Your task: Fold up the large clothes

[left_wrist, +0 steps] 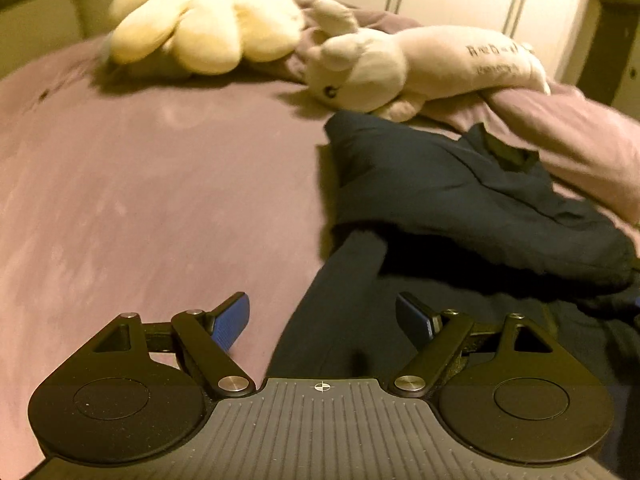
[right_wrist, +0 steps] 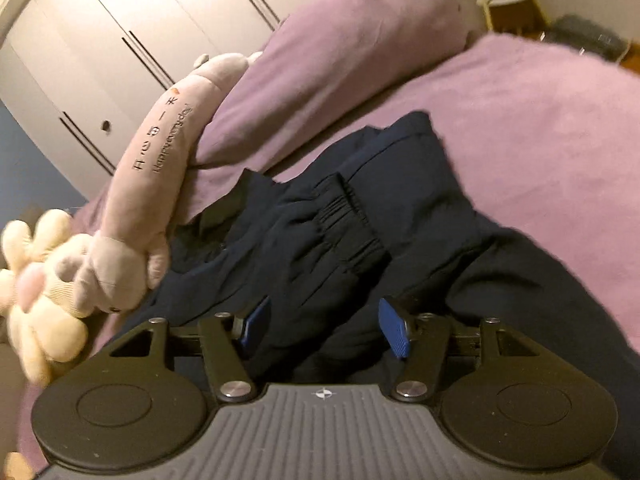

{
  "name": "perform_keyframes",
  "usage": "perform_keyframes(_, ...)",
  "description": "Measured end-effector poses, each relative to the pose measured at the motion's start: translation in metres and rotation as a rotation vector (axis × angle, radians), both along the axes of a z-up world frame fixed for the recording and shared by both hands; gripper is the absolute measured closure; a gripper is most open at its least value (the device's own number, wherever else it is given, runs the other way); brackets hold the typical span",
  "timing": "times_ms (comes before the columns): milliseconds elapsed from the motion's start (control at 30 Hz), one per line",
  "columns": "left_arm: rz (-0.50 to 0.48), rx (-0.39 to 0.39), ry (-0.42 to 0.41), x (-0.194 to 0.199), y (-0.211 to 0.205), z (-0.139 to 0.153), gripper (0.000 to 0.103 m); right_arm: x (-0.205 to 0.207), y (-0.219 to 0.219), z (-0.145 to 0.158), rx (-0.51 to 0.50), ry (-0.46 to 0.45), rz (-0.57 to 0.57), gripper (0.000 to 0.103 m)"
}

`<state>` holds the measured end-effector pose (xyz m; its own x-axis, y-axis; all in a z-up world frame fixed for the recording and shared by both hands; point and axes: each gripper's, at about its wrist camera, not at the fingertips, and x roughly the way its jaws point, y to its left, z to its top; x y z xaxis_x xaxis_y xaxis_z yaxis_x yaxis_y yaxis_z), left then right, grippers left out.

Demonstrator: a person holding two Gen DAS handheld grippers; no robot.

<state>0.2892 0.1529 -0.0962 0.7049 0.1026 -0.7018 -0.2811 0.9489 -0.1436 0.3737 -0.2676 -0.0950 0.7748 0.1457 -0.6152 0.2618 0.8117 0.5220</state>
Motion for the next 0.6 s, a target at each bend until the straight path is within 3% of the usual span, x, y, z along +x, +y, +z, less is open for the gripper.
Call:
perform_keyframes(100, -0.033, 0.082, -0.003, 0.026, -0.012, -0.002, 0.017, 0.007, -0.007, -0.006, 0.018, -0.007, 0.009, 0.043)
perform_keyframes(233, -0.053, 0.140, 0.014, 0.054, -0.023, -0.010, 0.017, 0.041, -0.013, -0.025, 0.124, 0.073, 0.033, 0.044)
perform_keyframes(300, -0.055, 0.129, 0.038, 0.066, -0.025, -0.018, 0.018, 0.046, -0.015, -0.032, 0.178, 0.076, 0.023, 0.055)
perform_keyframes(333, -0.052, 0.126, 0.054, 0.072, -0.025, -0.022, 0.018, 0.047, -0.016, -0.033, 0.194, 0.076, 0.010, 0.077)
perform_keyframes(400, -0.047, 0.136, 0.077, 0.081, -0.026, -0.028, 0.018, 0.049, -0.016, -0.027, 0.198, 0.050, 0.031, 0.085)
perform_keyframes(500, -0.010, 0.183, 0.109, 0.092, -0.024, -0.033, 0.017, 0.034, -0.002, 0.020, -0.041, -0.118, 0.038, 0.086)
perform_keyframes(533, -0.005, 0.174, 0.121, 0.095, -0.022, -0.035, 0.014, 0.027, -0.002, 0.032, -0.099, -0.176, 0.021, 0.086)
perform_keyframes(600, -0.014, 0.120, 0.132, 0.097, -0.018, -0.036, 0.014, 0.024, -0.010, 0.041, -0.143, -0.204, -0.017, 0.086)
